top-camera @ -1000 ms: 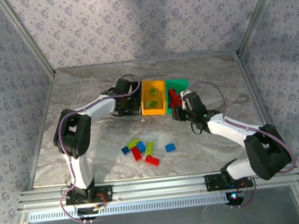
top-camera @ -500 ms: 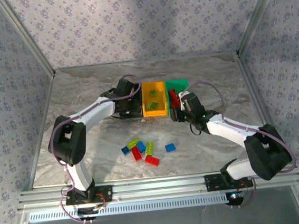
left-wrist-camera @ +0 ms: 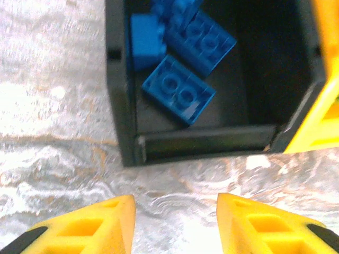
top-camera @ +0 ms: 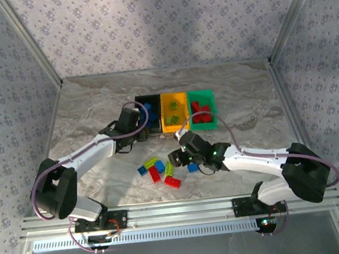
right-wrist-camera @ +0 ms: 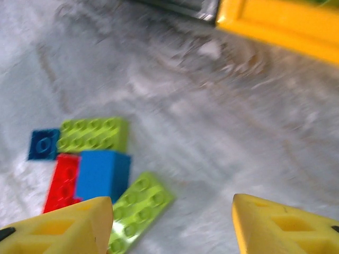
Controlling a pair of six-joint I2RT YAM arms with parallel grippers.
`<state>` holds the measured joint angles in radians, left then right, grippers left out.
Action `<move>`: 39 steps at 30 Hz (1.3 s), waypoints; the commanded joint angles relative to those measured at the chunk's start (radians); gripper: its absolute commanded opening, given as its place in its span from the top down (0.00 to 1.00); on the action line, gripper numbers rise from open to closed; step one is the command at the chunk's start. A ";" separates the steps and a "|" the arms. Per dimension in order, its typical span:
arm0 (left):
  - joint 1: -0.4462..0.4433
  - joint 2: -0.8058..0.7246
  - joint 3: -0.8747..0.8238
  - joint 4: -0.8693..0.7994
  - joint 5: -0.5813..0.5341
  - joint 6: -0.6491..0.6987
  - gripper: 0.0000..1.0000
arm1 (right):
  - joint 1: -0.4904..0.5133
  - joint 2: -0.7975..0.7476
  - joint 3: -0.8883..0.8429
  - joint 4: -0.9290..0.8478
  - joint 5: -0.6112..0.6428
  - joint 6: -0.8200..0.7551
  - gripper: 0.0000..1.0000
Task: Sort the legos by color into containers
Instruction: Pick up the lego from the bottom-center of the table.
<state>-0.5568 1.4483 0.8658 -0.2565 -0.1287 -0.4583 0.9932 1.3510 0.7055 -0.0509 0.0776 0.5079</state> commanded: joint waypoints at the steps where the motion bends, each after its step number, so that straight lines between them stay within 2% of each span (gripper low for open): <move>1: -0.004 -0.050 -0.045 0.095 -0.036 -0.010 0.55 | 0.077 0.040 0.010 -0.062 0.063 0.170 0.36; 5: -0.004 -0.070 -0.100 0.126 -0.041 -0.018 0.55 | 0.153 0.118 0.053 -0.123 0.116 0.243 0.33; 11: -0.005 -0.111 -0.153 0.159 -0.051 -0.028 0.55 | 0.207 0.234 0.132 -0.148 0.126 0.266 0.29; 24: -0.004 -0.145 -0.185 0.140 -0.078 -0.022 0.55 | 0.202 0.369 0.226 -0.251 0.196 0.288 0.31; 27: -0.004 -0.140 -0.184 0.141 -0.078 -0.022 0.55 | 0.193 0.363 0.211 -0.275 0.213 0.291 0.35; 35: -0.004 -0.120 -0.169 0.156 -0.076 -0.026 0.55 | 0.143 0.272 0.152 -0.254 0.230 0.253 0.65; 39: -0.004 -0.117 -0.167 0.153 -0.077 -0.032 0.55 | 0.108 0.249 0.150 -0.250 0.231 0.222 0.72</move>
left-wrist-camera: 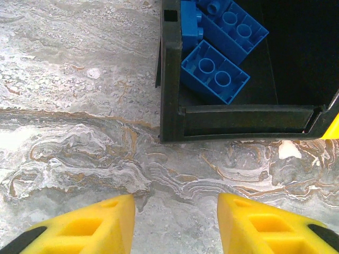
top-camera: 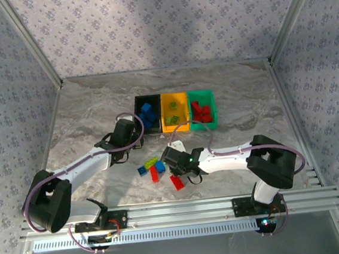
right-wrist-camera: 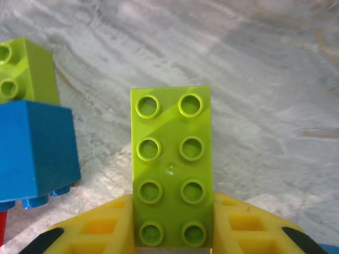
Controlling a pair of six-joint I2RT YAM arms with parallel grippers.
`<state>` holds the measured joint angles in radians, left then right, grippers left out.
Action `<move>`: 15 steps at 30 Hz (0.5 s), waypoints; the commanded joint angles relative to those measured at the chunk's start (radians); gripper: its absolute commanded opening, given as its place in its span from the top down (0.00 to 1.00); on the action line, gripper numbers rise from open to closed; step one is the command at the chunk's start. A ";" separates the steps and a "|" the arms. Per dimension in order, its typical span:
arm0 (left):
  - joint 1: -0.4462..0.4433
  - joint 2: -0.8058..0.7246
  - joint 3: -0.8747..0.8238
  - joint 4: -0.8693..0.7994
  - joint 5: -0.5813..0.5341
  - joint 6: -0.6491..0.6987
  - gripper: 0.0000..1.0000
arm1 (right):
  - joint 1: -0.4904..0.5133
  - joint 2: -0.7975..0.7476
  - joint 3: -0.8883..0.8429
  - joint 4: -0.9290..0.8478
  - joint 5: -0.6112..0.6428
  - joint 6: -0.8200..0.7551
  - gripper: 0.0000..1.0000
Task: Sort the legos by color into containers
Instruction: Pick up the lego from the bottom-center of the table, then place the lego in the container.
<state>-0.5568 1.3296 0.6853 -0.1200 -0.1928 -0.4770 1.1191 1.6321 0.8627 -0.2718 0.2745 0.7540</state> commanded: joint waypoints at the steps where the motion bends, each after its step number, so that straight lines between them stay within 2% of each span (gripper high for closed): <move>1: -0.004 0.000 0.014 0.014 -0.012 -0.015 0.55 | -0.026 -0.039 -0.009 -0.030 0.034 -0.035 0.73; 6: -0.003 -0.020 -0.002 0.000 -0.012 -0.018 0.55 | -0.080 -0.123 -0.008 -0.046 0.068 -0.103 0.73; 9: -0.003 -0.036 -0.017 -0.008 -0.014 -0.023 0.55 | -0.158 -0.185 -0.006 -0.045 0.061 -0.161 0.73; 12: -0.004 -0.051 -0.029 -0.011 -0.006 -0.032 0.55 | -0.264 -0.219 0.002 -0.001 -0.025 -0.218 0.72; 15: -0.004 -0.061 -0.044 -0.007 0.019 -0.039 0.55 | -0.360 -0.168 0.083 -0.002 -0.141 -0.278 0.72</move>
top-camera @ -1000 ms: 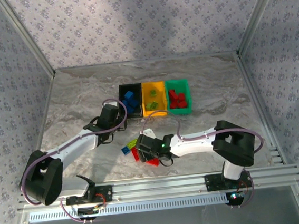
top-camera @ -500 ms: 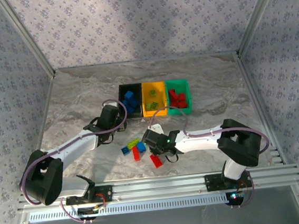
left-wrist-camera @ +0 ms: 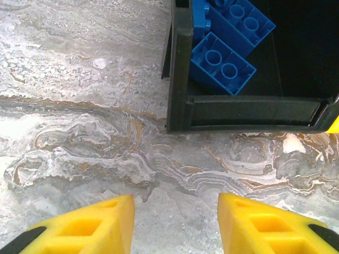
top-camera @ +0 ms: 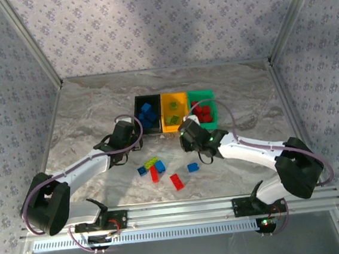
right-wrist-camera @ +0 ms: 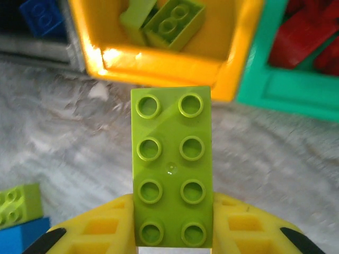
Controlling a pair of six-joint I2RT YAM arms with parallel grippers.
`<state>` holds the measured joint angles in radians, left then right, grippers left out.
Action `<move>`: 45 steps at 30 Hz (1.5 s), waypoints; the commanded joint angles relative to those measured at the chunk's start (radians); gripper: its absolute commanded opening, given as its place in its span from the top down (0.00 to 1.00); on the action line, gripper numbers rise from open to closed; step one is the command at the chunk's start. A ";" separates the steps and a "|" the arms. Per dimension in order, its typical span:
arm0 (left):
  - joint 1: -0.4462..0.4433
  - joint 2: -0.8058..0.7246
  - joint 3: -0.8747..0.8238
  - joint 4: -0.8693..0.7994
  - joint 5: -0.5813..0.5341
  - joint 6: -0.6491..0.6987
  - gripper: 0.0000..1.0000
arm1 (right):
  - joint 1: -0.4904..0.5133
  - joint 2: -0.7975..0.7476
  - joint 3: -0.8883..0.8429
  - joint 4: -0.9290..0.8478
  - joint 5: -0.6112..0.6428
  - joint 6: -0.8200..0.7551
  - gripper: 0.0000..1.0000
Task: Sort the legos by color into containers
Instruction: Place the lego in the container, then pick up the lego from the middle-left of the table.
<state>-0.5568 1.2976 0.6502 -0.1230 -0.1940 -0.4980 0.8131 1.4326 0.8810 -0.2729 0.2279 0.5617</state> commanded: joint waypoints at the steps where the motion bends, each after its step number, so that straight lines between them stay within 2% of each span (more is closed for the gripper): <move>1: -0.004 -0.031 -0.012 -0.006 0.033 -0.020 0.54 | -0.076 0.060 0.103 -0.012 -0.110 -0.100 0.71; 10: -0.040 -0.062 -0.061 -0.019 0.218 0.026 0.54 | -0.179 0.312 0.412 -0.008 -0.221 -0.167 0.68; 12: -0.053 -0.073 -0.063 -0.045 0.237 0.042 0.54 | -0.193 0.371 0.481 -0.033 -0.226 -0.176 0.60; 14: -0.063 -0.078 -0.061 -0.075 0.257 0.058 0.52 | -0.202 0.420 0.533 -0.057 -0.222 -0.188 0.48; 19: -0.091 -0.056 -0.033 -0.164 0.309 0.120 0.50 | -0.199 0.397 0.508 -0.051 -0.226 -0.198 0.44; 30: -0.174 0.119 0.108 -0.337 0.297 0.226 0.46 | -0.189 0.239 0.327 -0.033 -0.203 -0.221 0.42; 33: -0.229 0.160 0.147 -0.381 0.224 0.225 0.42 | -0.190 0.213 0.278 -0.022 -0.194 -0.225 0.43; 34: -0.246 0.168 0.154 -0.392 0.203 0.223 0.33 | -0.192 0.208 0.269 -0.020 -0.193 -0.227 0.43; 37: -0.276 0.187 0.166 -0.400 0.173 0.222 0.33 | -0.192 0.198 0.253 -0.014 -0.197 -0.226 0.43; 41: -0.277 0.194 0.181 -0.420 0.081 0.193 0.33 | -0.193 0.185 0.237 -0.001 -0.205 -0.224 0.42; 45: -0.276 0.210 0.196 -0.426 0.039 0.194 0.33 | -0.194 0.169 0.225 -0.001 -0.199 -0.231 0.42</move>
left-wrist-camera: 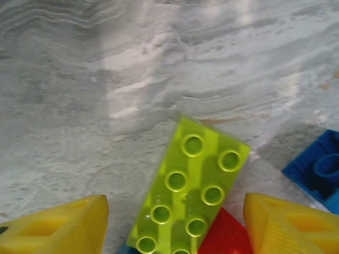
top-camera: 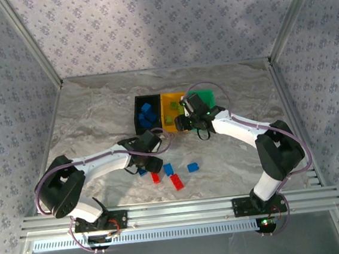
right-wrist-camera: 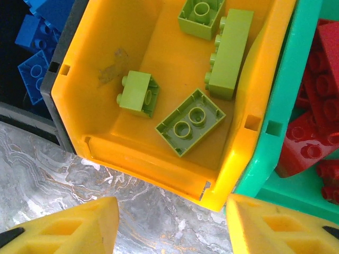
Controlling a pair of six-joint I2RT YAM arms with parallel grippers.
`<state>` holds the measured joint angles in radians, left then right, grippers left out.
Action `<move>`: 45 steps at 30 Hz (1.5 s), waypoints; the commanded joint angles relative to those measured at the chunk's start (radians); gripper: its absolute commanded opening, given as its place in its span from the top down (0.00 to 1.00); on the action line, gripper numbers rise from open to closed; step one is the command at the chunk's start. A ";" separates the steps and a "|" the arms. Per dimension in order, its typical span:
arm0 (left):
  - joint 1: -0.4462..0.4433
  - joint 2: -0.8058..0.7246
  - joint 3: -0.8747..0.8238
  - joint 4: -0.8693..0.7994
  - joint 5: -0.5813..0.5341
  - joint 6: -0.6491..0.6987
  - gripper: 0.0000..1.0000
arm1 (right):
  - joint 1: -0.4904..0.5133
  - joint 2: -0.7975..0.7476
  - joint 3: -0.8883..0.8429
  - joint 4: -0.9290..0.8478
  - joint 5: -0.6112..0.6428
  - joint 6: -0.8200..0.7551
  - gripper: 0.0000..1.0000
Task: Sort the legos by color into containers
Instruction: Pick up the lego from the middle-left of the table, then place the lego in the container.
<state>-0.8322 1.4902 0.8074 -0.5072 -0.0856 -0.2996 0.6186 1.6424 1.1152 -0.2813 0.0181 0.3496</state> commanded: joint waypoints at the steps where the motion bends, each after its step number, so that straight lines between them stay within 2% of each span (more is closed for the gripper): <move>1: 0.001 0.031 0.048 -0.045 -0.070 -0.004 0.33 | 0.001 -0.046 -0.012 0.008 0.012 -0.018 0.42; 8: 0.002 0.124 0.095 -0.032 -0.035 0.015 0.35 | -0.003 -0.077 -0.044 0.016 0.018 -0.018 0.42; 10: 0.002 0.139 0.106 -0.030 -0.033 0.019 0.38 | -0.003 -0.084 -0.053 0.019 0.020 -0.017 0.42; 12: 0.002 0.152 0.118 -0.034 -0.037 0.023 0.45 | -0.005 -0.094 -0.061 0.018 0.020 -0.019 0.42; 14: 0.002 0.155 0.123 -0.034 -0.035 0.022 0.60 | -0.005 -0.102 -0.067 0.018 0.025 -0.020 0.42; 16: 0.002 0.153 0.129 -0.035 -0.031 0.023 0.62 | -0.005 -0.111 -0.073 0.018 0.028 -0.022 0.42; 18: 0.002 0.147 0.140 -0.040 -0.035 0.022 0.72 | -0.008 -0.121 -0.080 0.019 0.029 -0.023 0.42; 19: 0.002 0.143 0.143 -0.044 -0.039 0.021 0.72 | -0.008 -0.125 -0.082 0.019 0.029 -0.023 0.42; 25: 0.014 0.106 0.211 -0.066 -0.077 0.016 0.73 | -0.009 -0.162 -0.108 0.017 0.029 -0.020 0.42; 31: 0.068 0.146 0.387 -0.077 -0.074 0.030 0.73 | 0.003 -0.215 -0.180 0.023 0.021 0.014 0.42; 40: 0.133 0.380 0.761 -0.141 -0.033 0.077 0.71 | 0.047 -0.339 -0.305 -0.007 0.070 0.070 0.42; 45: 0.150 0.531 0.970 -0.217 -0.060 0.088 0.67 | 0.059 -0.405 -0.367 -0.023 0.090 0.105 0.42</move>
<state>-0.6922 1.9701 1.6863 -0.6430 -0.1432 -0.2352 0.6704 1.2743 0.7769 -0.2687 0.0719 0.4168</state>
